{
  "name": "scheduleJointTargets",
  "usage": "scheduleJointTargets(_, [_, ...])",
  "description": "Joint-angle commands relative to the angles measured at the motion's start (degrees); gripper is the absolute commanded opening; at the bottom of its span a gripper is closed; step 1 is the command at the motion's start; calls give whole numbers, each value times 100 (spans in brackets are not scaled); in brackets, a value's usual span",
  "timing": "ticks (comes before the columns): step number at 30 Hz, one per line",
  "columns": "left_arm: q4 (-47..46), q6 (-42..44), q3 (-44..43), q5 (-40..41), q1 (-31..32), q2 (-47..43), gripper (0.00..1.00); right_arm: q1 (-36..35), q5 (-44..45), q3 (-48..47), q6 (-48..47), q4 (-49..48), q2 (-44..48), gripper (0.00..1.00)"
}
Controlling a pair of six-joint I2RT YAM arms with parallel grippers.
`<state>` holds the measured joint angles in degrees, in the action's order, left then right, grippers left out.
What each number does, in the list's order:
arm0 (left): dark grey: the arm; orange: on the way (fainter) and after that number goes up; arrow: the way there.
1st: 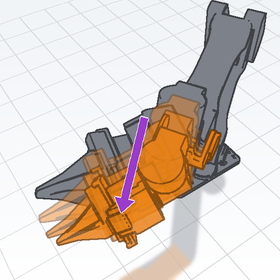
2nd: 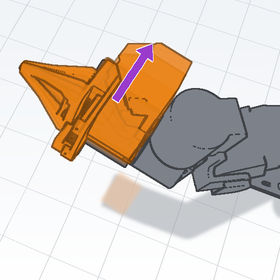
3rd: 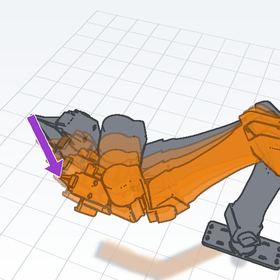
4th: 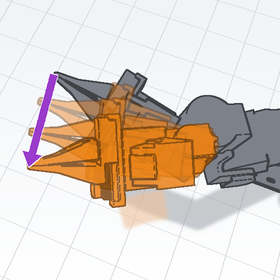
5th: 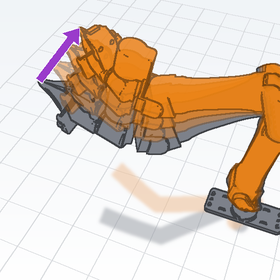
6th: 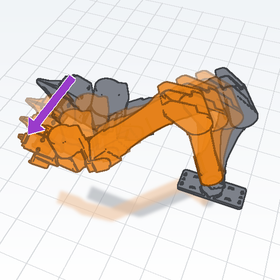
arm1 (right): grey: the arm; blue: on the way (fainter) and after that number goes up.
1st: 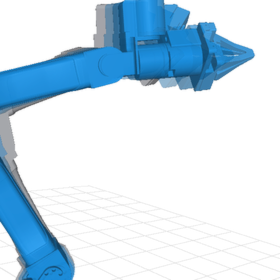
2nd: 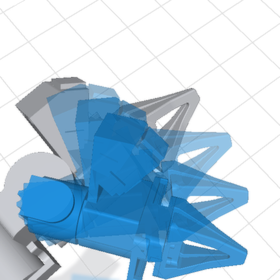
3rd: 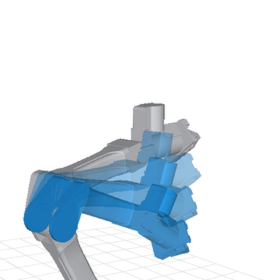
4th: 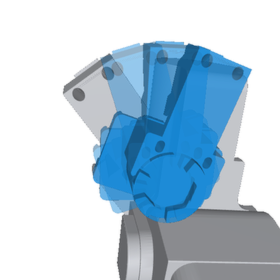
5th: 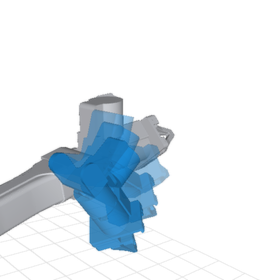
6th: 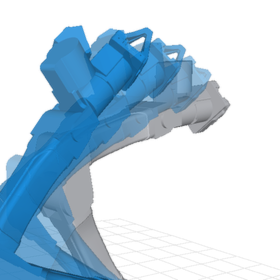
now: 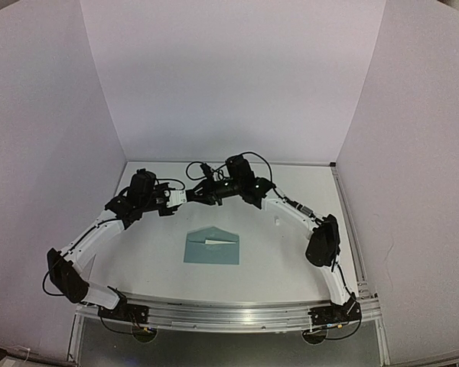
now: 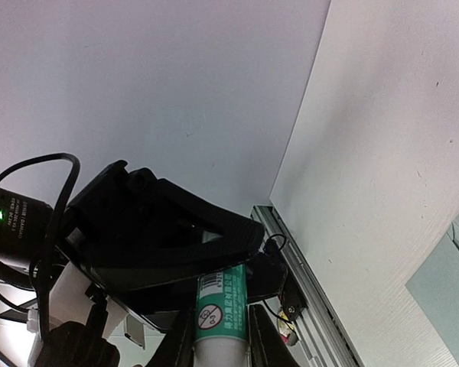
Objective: Place the letter into the envelope and seal it
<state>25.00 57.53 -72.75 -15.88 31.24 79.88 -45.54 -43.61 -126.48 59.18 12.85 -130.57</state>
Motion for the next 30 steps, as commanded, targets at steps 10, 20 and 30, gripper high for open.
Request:
scheduleJointTargets(10, [27,-323,-376,-30,23,-34,52,26,-238,-118,-184,-265,107,0])
scheduleJointTargets(20, [3280,-416,-1626,-1711,-259,31,91,112,-495,1183,-2265,-138,1431,0])
scheduleJointTargets(30, [3170,-684,-1885,-2415,-177,256,77,-36,-128,1120,-3421,666,1643,0])
